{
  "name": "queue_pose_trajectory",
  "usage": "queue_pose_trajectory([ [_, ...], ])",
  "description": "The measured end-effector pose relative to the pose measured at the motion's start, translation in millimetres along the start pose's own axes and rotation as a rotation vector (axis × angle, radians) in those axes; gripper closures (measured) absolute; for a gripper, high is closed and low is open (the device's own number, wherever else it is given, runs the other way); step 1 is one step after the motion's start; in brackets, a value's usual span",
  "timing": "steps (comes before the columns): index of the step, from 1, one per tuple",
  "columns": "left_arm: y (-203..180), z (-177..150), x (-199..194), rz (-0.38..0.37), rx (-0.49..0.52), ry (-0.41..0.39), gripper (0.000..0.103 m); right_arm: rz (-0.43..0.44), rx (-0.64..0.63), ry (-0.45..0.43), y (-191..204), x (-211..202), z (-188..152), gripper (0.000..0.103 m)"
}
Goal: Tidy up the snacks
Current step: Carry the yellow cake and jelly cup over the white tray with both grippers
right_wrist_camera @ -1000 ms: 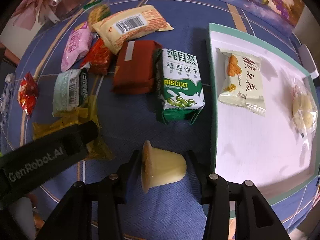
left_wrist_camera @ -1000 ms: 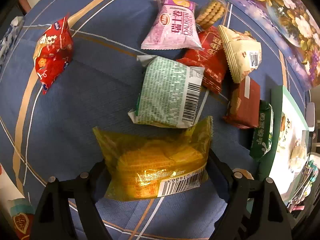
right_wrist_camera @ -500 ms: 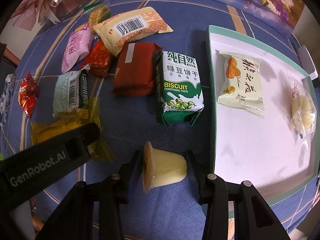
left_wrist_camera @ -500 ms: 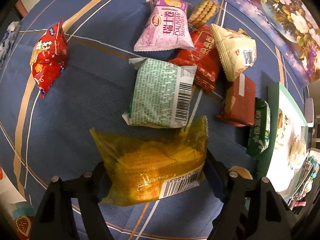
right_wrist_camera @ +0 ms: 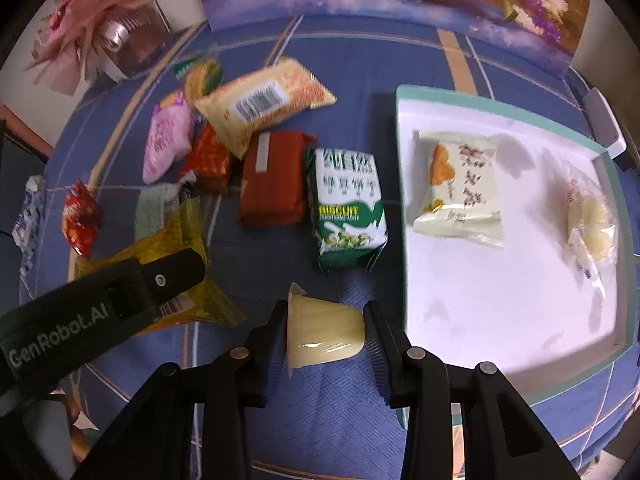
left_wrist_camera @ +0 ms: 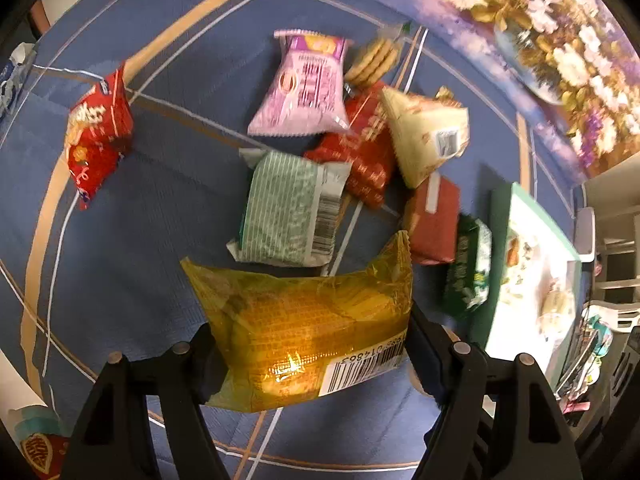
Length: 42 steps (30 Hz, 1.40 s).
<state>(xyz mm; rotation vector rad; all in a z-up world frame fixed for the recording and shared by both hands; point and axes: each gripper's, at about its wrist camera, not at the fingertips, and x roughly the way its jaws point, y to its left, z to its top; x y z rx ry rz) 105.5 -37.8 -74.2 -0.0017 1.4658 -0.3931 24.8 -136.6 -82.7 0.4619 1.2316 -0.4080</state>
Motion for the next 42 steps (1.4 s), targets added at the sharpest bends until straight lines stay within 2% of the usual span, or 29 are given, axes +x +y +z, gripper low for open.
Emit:
queue_pose_trajectory([
  [4, -5.1, 6.0, -22.4, -0.028, -0.002, -0.036, 0.026, 0.017, 0.012, -0.049, -2.8, -18.3, 7.8, 0.063],
  [9, -9.7, 6.7, -40.3, -0.052, 0.013, -0.076, 0.026, 0.023, 0.037, -0.071, -7.0, -24.2, 16.3, 0.064],
  [15, -10.7, -2.7, -55.3, -0.066, 0.043, -0.091, 0.026, 0.029, 0.122, -0.084, -37.1, -30.8, 17.3, 0.064],
  [18, -26.0, -8.2, -34.0, -0.071, 0.075, -0.089, 0.026, 0.017, 0.192, -0.084, -63.2, -32.6, 12.2, 0.064],
  [25, -72.1, -28.3, -25.6, -0.090, 0.203, -0.079, 0.026, -0.087, 0.346, -0.081, -134.7, -40.2, -1.5, 0.064],
  [32, -123.9, -63.5, -8.2, -0.099, 0.356, -0.017, 0.026, -0.142, 0.495, -0.056, -201.8, -42.5, -19.8, 0.064],
  [42, -163.4, -91.6, 19.5, -0.082, 0.490, 0.028, 0.026, -0.143, 0.604, -0.028, -249.4, -36.8, -41.3, 0.063],
])
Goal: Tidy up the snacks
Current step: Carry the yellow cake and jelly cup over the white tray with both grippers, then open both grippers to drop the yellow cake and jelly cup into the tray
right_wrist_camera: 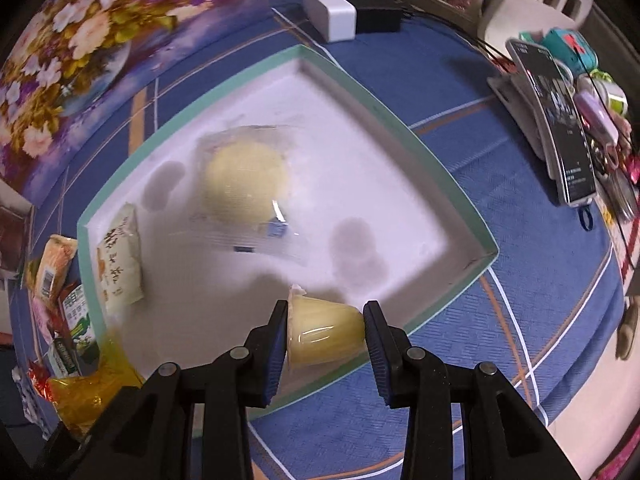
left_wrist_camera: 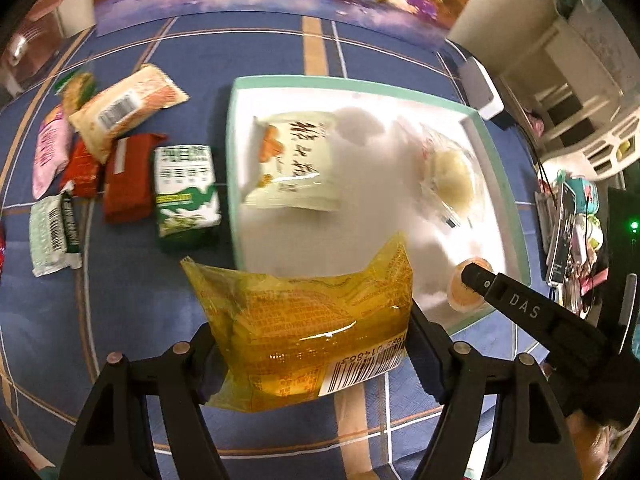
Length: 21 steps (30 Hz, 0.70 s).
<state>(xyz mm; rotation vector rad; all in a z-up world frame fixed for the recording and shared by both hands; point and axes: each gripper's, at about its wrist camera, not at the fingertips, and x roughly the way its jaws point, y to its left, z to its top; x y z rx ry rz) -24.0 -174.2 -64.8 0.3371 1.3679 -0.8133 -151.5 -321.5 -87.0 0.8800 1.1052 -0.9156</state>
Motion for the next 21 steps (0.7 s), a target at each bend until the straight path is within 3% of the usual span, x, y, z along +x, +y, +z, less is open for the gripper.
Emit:
queue_pose_trajectory([
  [4, -4.1, 0.5, -0.5, -0.014, 0.023, -0.004, 0.025, 0.010, 0.005, 0.004, -2.2, 0.0, -1.1, 0.063],
  [8, -4.5, 2.6, -4.2, -0.035, 0.015, -0.021, 0.015, 0.008, -0.004, -0.003, 0.7, -1.6, -0.5, 0.063],
  [15, 3.1, 6.2, -20.1, -0.035, -0.002, -0.054, 0.015, 0.013, -0.015, -0.021, 2.2, -6.1, -0.3, 0.063],
  [17, 10.7, 6.7, -28.7, -0.028, -0.013, -0.070, 0.015, 0.003, -0.027, -0.031, 3.3, -8.5, -1.5, 0.056],
  [19, 20.6, 9.0, -35.3, -0.003, -0.036, -0.088, 0.015, -0.007, -0.040, -0.030, 5.8, -7.7, -0.9, 0.040],
  [21, 31.1, 11.8, -39.8, 0.024, -0.064, -0.097, 0.014, -0.008, -0.049, -0.027, 8.6, -6.6, -1.2, 0.037],
])
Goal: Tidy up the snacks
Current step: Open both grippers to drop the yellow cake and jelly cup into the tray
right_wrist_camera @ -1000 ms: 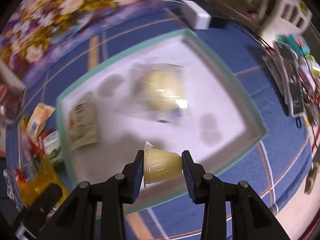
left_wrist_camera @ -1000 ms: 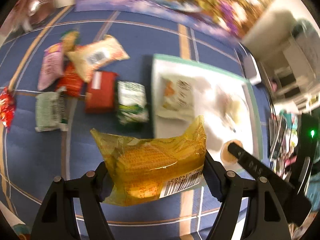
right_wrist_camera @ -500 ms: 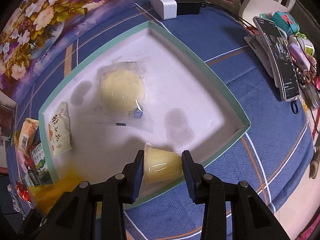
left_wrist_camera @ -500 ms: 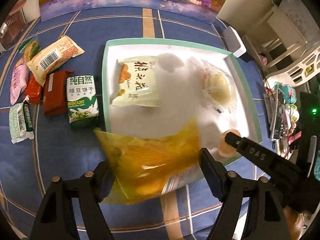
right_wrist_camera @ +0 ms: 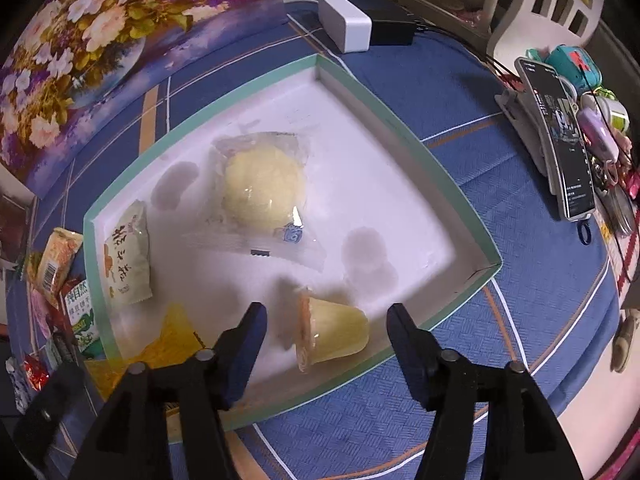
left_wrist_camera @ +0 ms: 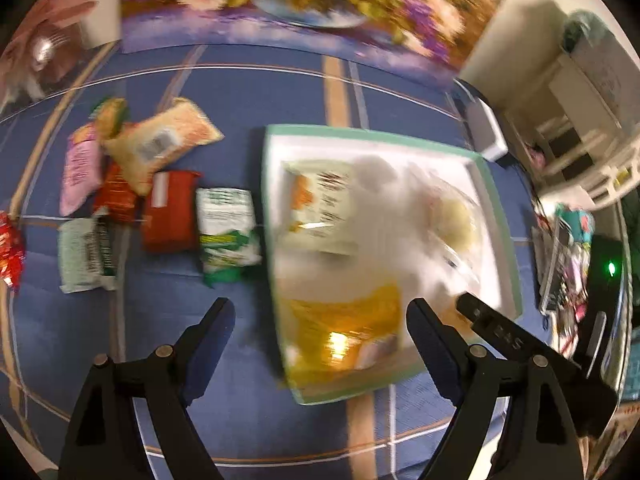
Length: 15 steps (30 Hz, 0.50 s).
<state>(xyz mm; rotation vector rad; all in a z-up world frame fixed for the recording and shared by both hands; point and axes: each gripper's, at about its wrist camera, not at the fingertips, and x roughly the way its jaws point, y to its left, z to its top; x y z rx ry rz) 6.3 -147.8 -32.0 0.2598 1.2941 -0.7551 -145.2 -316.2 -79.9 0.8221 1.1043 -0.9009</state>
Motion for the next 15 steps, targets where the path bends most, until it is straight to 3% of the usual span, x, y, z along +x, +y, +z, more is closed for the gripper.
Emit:
queue_pose_trajectory([
  [4, 29.2, 5.9, -5.5, 0.089, -0.067, -0.026, 0.006, -0.012, -0.026, -0.001, 8.3, 1.0, -1.0, 0.036],
  [11, 88.7, 15.0, -10.1, 0.268, -0.173, -0.054, 0.006, -0.031, -0.075, -0.062, 29.0, -17.0, -3.9, 0.033],
  [15, 114.4, 18.5, -20.2, 0.313, -0.216, -0.081, 0.006, 0.008, -0.108, -0.117, 46.7, -34.6, -5.2, 0.033],
])
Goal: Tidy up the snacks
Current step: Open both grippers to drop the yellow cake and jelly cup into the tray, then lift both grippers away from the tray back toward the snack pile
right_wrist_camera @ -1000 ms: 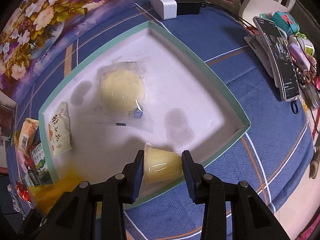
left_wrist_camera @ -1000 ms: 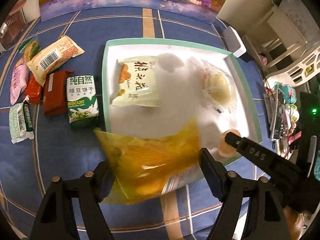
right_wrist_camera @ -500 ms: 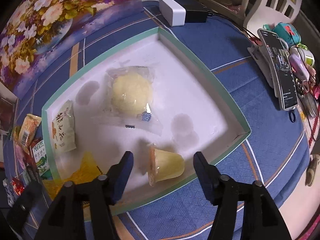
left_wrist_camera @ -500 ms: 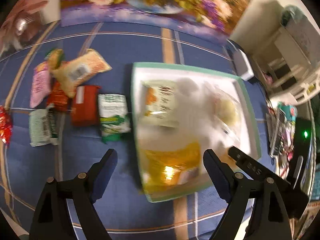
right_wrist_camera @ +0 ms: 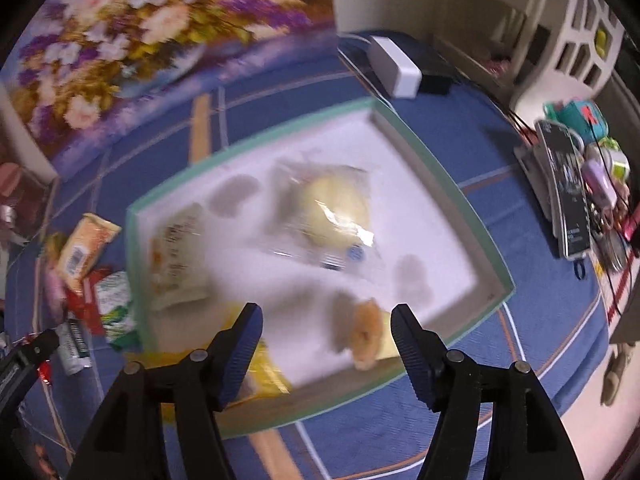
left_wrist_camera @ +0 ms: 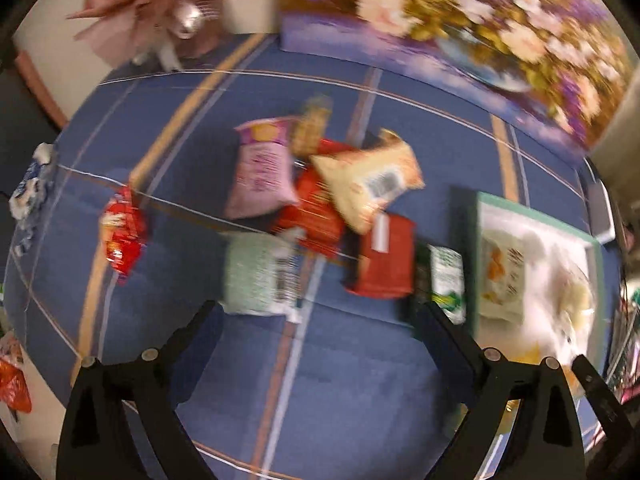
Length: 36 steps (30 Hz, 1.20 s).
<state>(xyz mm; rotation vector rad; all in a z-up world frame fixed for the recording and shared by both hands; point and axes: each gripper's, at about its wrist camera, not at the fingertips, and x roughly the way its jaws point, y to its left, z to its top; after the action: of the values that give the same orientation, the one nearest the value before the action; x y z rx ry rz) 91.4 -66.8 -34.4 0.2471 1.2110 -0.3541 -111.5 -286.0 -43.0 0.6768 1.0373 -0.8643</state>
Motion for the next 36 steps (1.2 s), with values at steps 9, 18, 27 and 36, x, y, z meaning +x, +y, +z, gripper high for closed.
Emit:
queue_pose_trajectory([
  [9, 29.2, 13.6, -3.0, 0.063, 0.013, -0.028, 0.006, 0.050, -0.036, -0.012, 32.3, -4.4, -4.0, 0.022],
  [18, 60.7, 22.0, -10.2, 0.099, -0.018, -0.065, 0.004, 0.113, -0.095, -0.050, 66.5, -10.6, -9.7, 0.000],
  [27, 96.9, 29.9, -15.7, 0.083, -0.112, -0.093, 0.001, 0.149, -0.133, -0.059, 92.5, -15.4, -14.3, 0.000],
  [36, 100.9, 30.5, -2.6, 0.067, -0.145, -0.050, 0.001, 0.230, -0.202, -0.039, 132.3, -11.1, -14.9, 0.000],
])
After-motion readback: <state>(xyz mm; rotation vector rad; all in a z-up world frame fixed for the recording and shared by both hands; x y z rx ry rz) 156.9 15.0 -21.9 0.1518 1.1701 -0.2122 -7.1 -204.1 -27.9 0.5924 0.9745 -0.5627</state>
